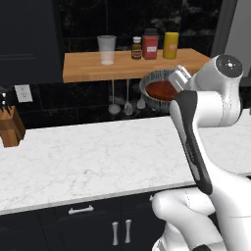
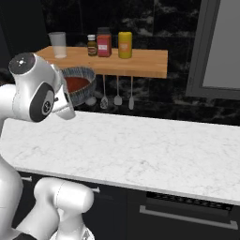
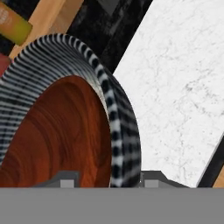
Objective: Pick up the bowls on the counter and stack them on top of one another in the open cabinet. Place the smaller bowl on top of the larger bowl.
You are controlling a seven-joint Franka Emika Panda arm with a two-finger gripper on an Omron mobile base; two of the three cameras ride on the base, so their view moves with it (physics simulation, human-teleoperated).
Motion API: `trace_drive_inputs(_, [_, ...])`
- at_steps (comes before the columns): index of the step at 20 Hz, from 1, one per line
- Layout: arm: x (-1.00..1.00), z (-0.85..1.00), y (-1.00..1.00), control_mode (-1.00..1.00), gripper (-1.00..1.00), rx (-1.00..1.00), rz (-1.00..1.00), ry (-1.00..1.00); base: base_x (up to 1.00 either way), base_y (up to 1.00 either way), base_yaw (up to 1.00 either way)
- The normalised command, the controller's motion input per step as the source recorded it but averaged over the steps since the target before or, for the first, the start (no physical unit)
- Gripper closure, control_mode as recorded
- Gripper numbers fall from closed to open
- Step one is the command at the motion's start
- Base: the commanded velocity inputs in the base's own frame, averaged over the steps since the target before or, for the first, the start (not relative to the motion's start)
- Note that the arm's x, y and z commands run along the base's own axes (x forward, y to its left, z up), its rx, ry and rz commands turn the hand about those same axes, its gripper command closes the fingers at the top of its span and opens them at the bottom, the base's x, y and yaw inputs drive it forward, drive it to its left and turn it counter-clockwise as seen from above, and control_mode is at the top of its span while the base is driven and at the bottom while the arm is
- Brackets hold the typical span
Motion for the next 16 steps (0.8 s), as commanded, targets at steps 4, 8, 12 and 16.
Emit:
trace_drive_inputs(4, [0.02, 0.68, -0.15, -1.0, 1.0, 0.01, 0.0, -0.07, 0.0, 0.0, 0.0])
trace_drive_inputs(8, [0.06, 0.52, -0.11, -1.0, 1.0, 0.06, 0.0, -0.17, 0.0, 0.0, 0.0])
trace_drive_inputs(12, [0.18, 0.3, -0.01, -1.0, 1.0, 0.11, 0.03, -0.2, 0.0, 0.0, 0.0])
trace_drive_inputs(16, [0.34, 0.26, 0.0, -1.0, 1.0, 0.14, 0.07, -0.06, 0.0, 0.0, 0.0])
